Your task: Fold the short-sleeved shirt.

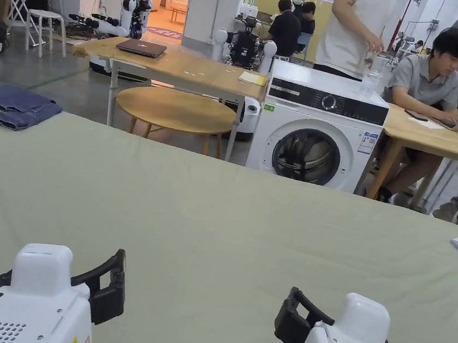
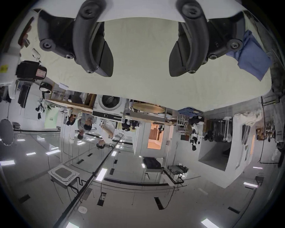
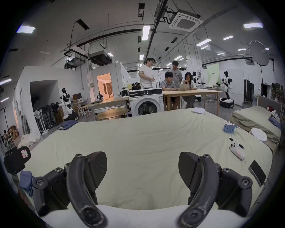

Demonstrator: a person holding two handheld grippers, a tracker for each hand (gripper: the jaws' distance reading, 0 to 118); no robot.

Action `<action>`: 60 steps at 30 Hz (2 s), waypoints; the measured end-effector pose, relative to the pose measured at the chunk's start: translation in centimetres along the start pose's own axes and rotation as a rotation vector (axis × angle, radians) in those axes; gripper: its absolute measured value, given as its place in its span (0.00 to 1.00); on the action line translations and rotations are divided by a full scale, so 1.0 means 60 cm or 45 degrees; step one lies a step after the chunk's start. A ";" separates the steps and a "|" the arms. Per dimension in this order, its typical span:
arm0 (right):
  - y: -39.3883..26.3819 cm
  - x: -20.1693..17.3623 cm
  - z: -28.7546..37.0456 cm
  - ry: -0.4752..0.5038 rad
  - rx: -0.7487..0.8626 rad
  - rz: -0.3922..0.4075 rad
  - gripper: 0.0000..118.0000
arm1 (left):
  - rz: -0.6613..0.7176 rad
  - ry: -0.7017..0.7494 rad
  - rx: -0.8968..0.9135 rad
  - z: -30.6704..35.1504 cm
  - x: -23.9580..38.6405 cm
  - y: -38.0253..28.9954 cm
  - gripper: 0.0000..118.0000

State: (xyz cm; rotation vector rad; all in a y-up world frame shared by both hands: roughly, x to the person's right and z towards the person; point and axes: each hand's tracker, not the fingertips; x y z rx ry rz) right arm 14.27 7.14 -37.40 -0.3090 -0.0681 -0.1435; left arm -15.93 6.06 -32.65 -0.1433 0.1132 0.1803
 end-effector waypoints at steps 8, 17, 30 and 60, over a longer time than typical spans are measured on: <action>-0.002 0.000 -0.002 0.006 -0.015 -0.027 0.82 | -0.132 -0.026 0.046 0.002 -0.001 0.002 0.69; -0.001 -0.005 -0.006 -0.001 -0.024 0.017 0.82 | -0.124 -0.024 0.056 -0.013 0.000 0.011 0.70; -0.014 -0.023 0.000 -0.074 -0.012 0.124 0.82 | -0.236 -0.034 0.029 -0.025 0.008 0.013 0.70; -0.007 0.011 -0.010 0.043 0.044 0.067 0.82 | -0.227 -0.056 -0.049 -0.040 -0.014 0.005 0.70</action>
